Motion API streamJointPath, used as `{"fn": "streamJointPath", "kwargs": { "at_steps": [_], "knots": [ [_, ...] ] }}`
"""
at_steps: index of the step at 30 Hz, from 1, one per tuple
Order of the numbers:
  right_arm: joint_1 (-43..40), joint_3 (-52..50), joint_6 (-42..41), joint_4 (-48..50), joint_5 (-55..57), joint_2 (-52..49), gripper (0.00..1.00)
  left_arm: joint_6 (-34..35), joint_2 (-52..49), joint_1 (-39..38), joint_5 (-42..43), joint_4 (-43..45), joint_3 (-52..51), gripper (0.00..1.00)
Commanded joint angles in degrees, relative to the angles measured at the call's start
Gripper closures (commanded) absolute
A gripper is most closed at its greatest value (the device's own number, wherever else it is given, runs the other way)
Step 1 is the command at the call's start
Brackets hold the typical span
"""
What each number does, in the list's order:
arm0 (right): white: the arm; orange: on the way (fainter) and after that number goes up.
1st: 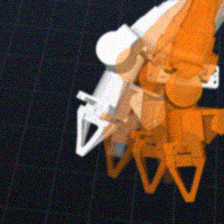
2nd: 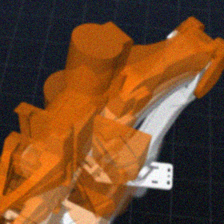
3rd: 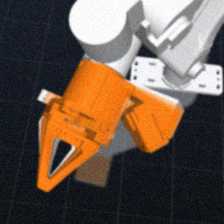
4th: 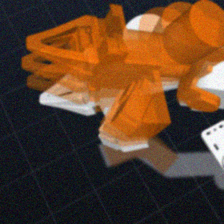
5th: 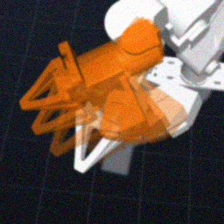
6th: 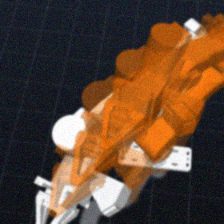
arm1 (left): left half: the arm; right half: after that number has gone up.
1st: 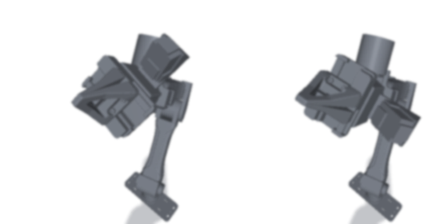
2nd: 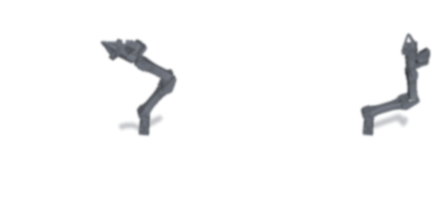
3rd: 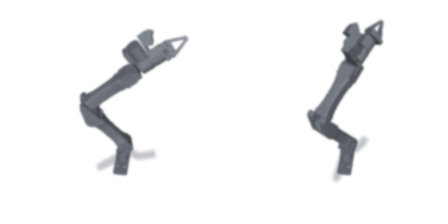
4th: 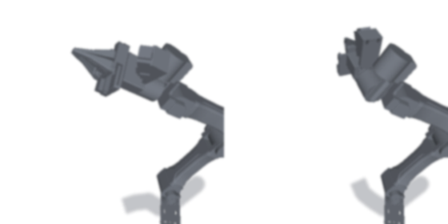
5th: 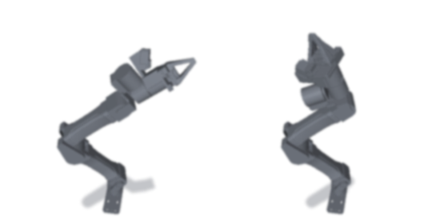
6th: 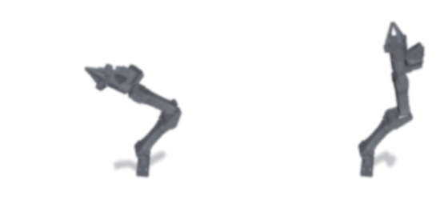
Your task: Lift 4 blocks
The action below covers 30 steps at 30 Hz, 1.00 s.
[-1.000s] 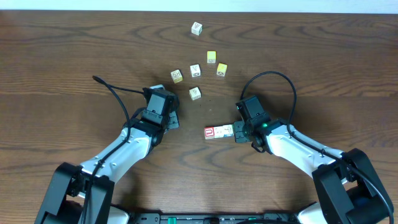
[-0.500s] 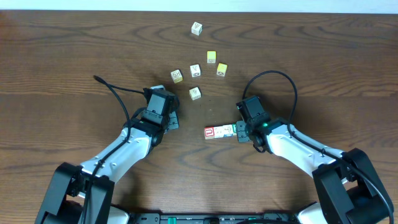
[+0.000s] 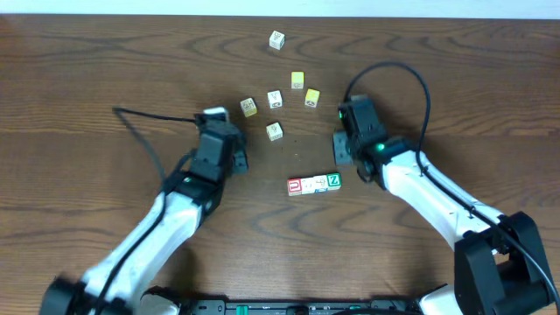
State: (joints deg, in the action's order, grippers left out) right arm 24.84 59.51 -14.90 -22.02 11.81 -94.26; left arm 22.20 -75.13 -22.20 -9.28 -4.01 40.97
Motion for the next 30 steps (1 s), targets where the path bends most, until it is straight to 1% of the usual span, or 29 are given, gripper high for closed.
{"fn": "streamJointPath", "kwargs": {
  "at_steps": [1,3,4,5,6,10,14,16,22,30],
  "knots": [
    [-1.07,3.61,3.37,-0.02,4.61,0.31,0.36,-3.93,8.9,0.28,-5.07,-0.09,1.27,0.71],
    [-1.38,5.11,3.45,0.37,7.72,0.31,0.23,-5.46,14.75,0.28,-5.42,-0.76,1.27,0.67],
    [-1.53,5.62,3.45,0.61,9.35,0.31,0.15,-6.16,17.59,0.28,-5.42,-1.2,1.27,0.62],
    [-1.57,6.01,3.43,0.9,10.97,0.31,0.02,-6.84,20.83,0.28,-5.42,-1.81,1.27,0.57],
    [-1.62,6.34,3.45,1.38,12.44,0.31,0.01,-7.21,23.08,0.28,-5.42,-2.27,1.27,0.53],
    [-1.62,6.49,3.45,4.85,17.59,0.31,0.01,-7.21,33.64,0.28,-5.44,-5.05,1.27,0.39],
    [-1.62,6.49,3.43,6.4,20.17,0.31,0.01,-7.19,41.51,0.28,-5.44,-7.65,1.27,0.31],
    [-1.62,6.49,3.43,6.71,20.28,0.31,0.01,-7.21,44.76,0.28,-5.44,-8.87,1.27,0.26],
    [-1.6,6.47,3.39,6.58,20.24,0.31,0.01,-7.19,51.01,0.28,-5.62,-11.45,1.27,0.25],
    [-1.51,6.47,3.39,4.26,18.49,0.28,0.01,-7.17,52.04,0.28,-5.6,-12.48,1.27,0.25]
  ]
}}
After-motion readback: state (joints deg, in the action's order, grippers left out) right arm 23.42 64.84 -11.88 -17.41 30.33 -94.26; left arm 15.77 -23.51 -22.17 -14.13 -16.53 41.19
